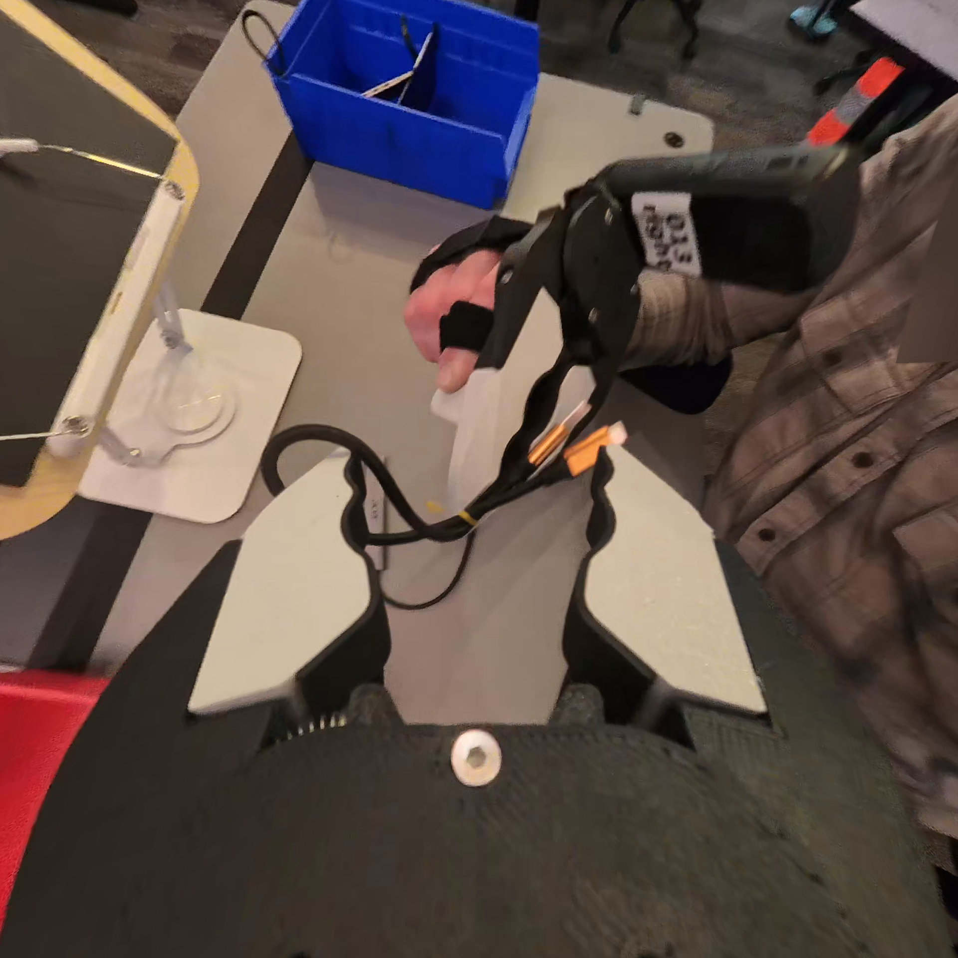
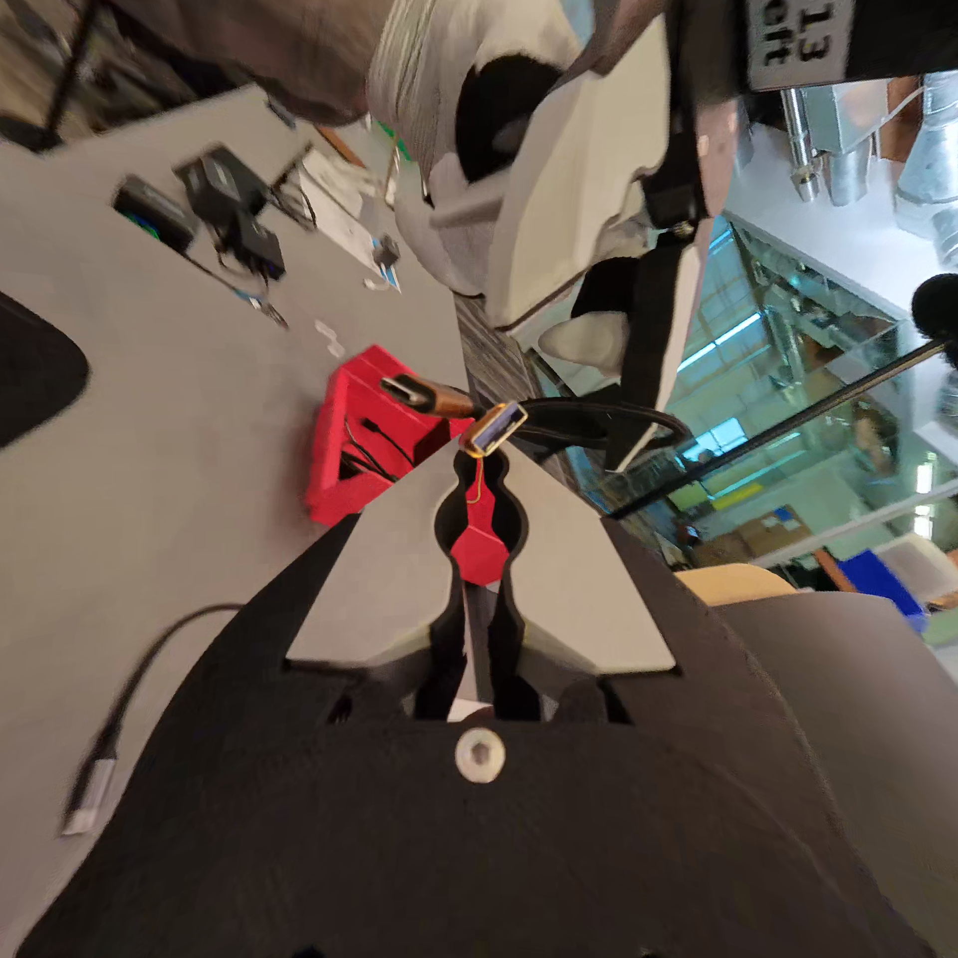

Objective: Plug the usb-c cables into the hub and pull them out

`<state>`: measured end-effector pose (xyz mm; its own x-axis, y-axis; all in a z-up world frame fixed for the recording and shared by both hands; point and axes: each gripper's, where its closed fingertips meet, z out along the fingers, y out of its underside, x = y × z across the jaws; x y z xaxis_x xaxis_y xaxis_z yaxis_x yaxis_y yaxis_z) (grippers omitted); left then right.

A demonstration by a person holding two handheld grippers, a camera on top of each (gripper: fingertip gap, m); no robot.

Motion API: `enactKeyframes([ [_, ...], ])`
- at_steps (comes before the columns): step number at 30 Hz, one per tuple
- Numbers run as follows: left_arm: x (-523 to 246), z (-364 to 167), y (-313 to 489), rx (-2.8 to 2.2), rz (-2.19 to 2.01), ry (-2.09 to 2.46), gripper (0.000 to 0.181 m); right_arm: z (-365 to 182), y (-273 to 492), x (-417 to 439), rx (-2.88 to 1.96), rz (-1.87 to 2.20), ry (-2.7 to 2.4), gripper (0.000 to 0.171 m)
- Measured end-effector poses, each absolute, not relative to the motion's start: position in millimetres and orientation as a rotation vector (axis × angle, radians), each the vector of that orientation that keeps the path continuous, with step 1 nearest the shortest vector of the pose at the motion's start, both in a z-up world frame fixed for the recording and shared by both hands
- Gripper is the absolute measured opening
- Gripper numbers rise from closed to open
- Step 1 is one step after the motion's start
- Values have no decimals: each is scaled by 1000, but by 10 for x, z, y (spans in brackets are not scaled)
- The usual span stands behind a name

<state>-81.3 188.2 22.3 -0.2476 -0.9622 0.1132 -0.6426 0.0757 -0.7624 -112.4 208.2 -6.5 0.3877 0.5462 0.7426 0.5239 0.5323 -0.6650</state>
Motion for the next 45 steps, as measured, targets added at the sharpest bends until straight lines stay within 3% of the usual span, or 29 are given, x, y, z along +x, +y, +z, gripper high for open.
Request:
enactKeyframes([
  [6,-701,218,1610,-1522,-1079,2037,84,-189,2240,-1113,-1119,-133,-1227,0],
  [23,-859,-153,988,-1390,-848,2391,53,96,2153,-958,-1121,272,-1052,0],
  [28,-856,-171,1021,-1419,-822,2374,55,77,2165,-964,-1124,266,-1052,0],
  [33,-849,175,1326,-1432,-818,2074,77,155,2173,-845,-1143,532,-972,0],
  [39,-967,375,1862,-1425,-438,1651,88,189,2255,-701,-1193,882,-833,0],
  [42,-961,526,1841,-1266,-165,1538,78,99,2302,-725,-1247,909,-841,0],
  [45,-830,353,1764,-1167,130,1645,76,56,2261,-820,-1256,970,-865,0],
])
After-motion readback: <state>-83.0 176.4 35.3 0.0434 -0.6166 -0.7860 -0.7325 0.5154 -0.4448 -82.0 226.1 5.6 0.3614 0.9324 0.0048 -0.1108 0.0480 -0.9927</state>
